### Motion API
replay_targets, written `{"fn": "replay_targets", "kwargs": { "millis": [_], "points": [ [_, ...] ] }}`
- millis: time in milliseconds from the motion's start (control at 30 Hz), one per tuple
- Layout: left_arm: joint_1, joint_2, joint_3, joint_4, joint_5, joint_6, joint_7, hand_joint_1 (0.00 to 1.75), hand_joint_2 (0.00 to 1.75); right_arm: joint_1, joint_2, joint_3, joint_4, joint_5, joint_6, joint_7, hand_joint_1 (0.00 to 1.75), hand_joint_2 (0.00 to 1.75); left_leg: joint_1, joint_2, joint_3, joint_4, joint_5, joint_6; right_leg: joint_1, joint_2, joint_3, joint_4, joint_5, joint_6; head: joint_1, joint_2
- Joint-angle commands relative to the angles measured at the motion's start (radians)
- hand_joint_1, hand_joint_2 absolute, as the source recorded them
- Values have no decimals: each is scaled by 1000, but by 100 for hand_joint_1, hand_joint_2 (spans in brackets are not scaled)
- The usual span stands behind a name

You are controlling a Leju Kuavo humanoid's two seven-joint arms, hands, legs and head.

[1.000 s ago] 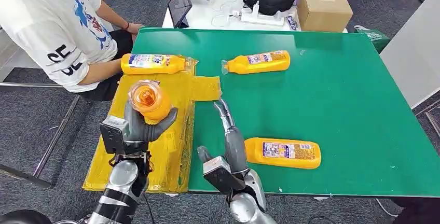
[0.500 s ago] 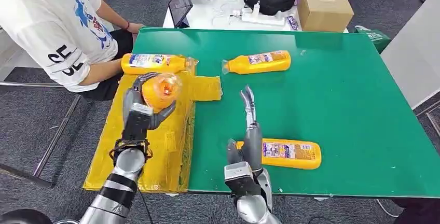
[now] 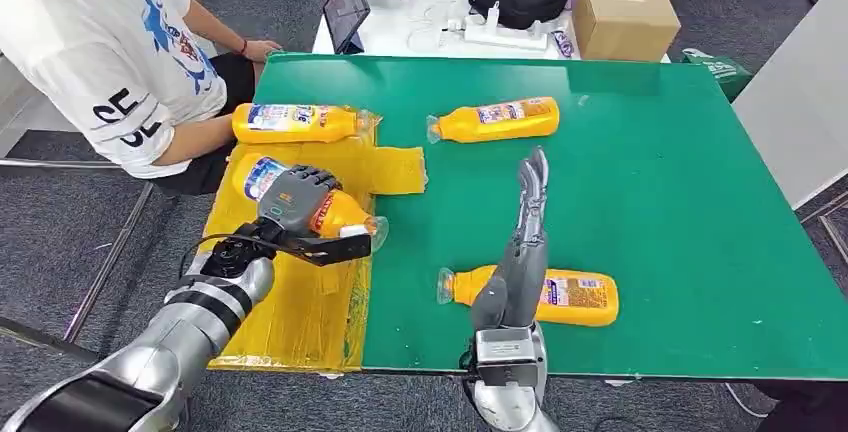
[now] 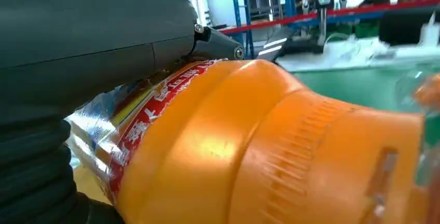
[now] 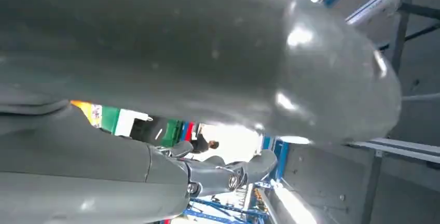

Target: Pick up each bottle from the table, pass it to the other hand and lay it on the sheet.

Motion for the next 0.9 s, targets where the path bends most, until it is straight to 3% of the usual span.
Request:
{"fn": "replay_targets", "kwargs": {
  "millis": [33, 567, 600, 633, 667, 700, 733, 767, 900],
  "points": [
    [-94, 44, -81, 171, -18, -34, 15, 175, 175, -15, -34, -7, 10, -15, 12, -2, 0, 175, 1, 1, 2, 0, -1, 0, 1, 0, 2, 0, 0, -1, 0, 0],
    [-30, 59, 45, 226, 106, -190, -17, 175, 175, -31, -7, -21, 159, -4, 102, 15, 0, 175, 1, 3, 4, -1, -1, -1, 1, 2, 5, -2, 0, -1, 0, 0],
    [-27, 59, 48, 226, 109, -188, -17, 66, 175, -32, -6, -22, 164, -3, 103, 15, 0, 175, 0, 2, 3, -1, -1, 0, 0, 2, 3, -1, 0, -1, 0, 0],
    [-24, 58, 53, 229, 116, -199, -15, 16, 175, -35, -6, -21, 174, -2, 109, 17, 0, 175, 1, 3, 5, -1, -1, -1, 1, 2, 5, -2, 0, -1, 0, 0],
    [-24, 58, 53, 229, 116, -199, -15, 16, 175, -35, -6, -21, 174, -2, 109, 17, 0, 175, 1, 2, 4, -1, -1, -1, 1, 1, 4, -2, 0, -1, 0, 0],
    [-20, 58, 53, 227, 116, -197, -13, 0, 175, -36, -4, -24, 181, -4, 114, 20, 0, 175, 0, 2, 3, -1, -1, 0, 0, 1, 3, -1, 0, -1, 0, 0],
    [-19, 57, 54, 226, 117, -196, -12, 0, 175, -36, -4, -25, 181, -4, 115, 21, 0, 175, 1, 3, 4, -1, -1, -1, 1, 2, 5, -2, 0, -2, 0, 0],
    [-17, 56, 58, 223, 120, -192, -11, 0, 0, -35, -4, -28, 182, -6, 117, 23, 0, 175, 1, 2, 3, -1, -1, -1, 1, 1, 4, -1, 0, -1, 0, 0],
    [-13, 47, 67, 220, 132, -198, -15, 0, 0, -35, -3, -32, 182, -9, 124, 26, 0, 175, 1, 2, 6, -1, -1, -1, 1, 1, 7, -2, 0, -2, 0, 0]
  ]
}}
